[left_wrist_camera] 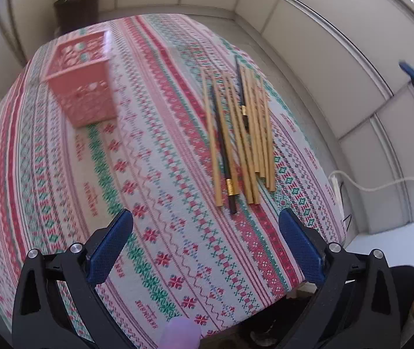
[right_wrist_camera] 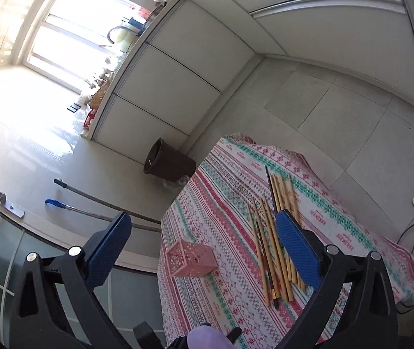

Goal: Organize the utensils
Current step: 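Close the left tool on a wooden chopstick in the pile while the right tool grasps another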

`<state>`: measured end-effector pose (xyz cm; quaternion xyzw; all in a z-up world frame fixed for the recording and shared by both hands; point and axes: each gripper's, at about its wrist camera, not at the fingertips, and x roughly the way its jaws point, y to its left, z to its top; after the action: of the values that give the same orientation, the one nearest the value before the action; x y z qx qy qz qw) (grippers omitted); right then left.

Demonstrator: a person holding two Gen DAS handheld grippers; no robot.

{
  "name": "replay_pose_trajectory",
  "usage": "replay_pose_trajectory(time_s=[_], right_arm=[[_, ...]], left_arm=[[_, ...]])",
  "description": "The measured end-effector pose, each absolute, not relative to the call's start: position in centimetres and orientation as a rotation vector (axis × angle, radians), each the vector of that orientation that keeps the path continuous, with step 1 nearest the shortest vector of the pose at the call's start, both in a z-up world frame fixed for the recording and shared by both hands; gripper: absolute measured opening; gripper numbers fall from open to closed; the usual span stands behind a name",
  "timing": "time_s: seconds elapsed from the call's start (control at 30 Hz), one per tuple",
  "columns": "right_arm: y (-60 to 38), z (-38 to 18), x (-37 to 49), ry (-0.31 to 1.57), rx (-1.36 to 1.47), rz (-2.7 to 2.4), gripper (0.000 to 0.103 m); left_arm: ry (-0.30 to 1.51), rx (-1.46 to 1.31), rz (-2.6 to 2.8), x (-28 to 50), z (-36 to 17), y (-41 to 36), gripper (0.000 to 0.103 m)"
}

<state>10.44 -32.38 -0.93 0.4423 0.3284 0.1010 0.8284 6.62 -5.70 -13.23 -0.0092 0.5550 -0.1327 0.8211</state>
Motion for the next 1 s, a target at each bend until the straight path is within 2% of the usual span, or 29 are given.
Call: replay_pose_trajectory(time_s=[0.07,0.2,0.33,0.37,0.4,0.5,0.6,0.7,1.0], right_arm=[[-33.6,-2.6,10.7,0.707,1.004,0.218,0.097],[-35.2,-7.5,12.2,0.836,1.275,0.341,0.097],[-35.9,-8.0,12.5,0.828,1.324,0.358,0.097],[-36.0,-7.8,12.6,0.825,1.327,0.361,0.097],[-36.0,-7.7,12.6,0.822,1.335,0.371,0.097],[-36.4,-7.9,12.6,0.818,1.358,0.379,0.097],[-36.5,-8.6,12.9,0.833,1.393,0.377,0.097],[-36.3,-9.3,13.1,0.857,1.427,0.386,0.097],[-36.6,-8.4,12.9,0.835,1.271,0.230,0.097]], left_arm=[[1.195,0.074,-0.299,8.5,-12.9,-7.6,0.096],[1.090,0.069,-0.336,15.7,-10.1,-11.5,0.096],[1.218,0.069,-0.249,24.4,-12.0,-12.6,0.095],[1.236,0.044,-0.228,25.9,-12.6,-12.2,0.088],[1.255,0.026,-0.208,26.8,-13.1,-11.9,0.075],[1.372,-0.032,-0.148,29.7,-15.4,-10.5,0.050],[1.391,-0.057,-0.107,30.8,-16.6,-9.5,0.035],[1.388,-0.070,-0.105,31.1,-17.3,-8.8,0.025],[1.370,-0.014,-0.105,31.4,-18.4,-10.1,0.023]])
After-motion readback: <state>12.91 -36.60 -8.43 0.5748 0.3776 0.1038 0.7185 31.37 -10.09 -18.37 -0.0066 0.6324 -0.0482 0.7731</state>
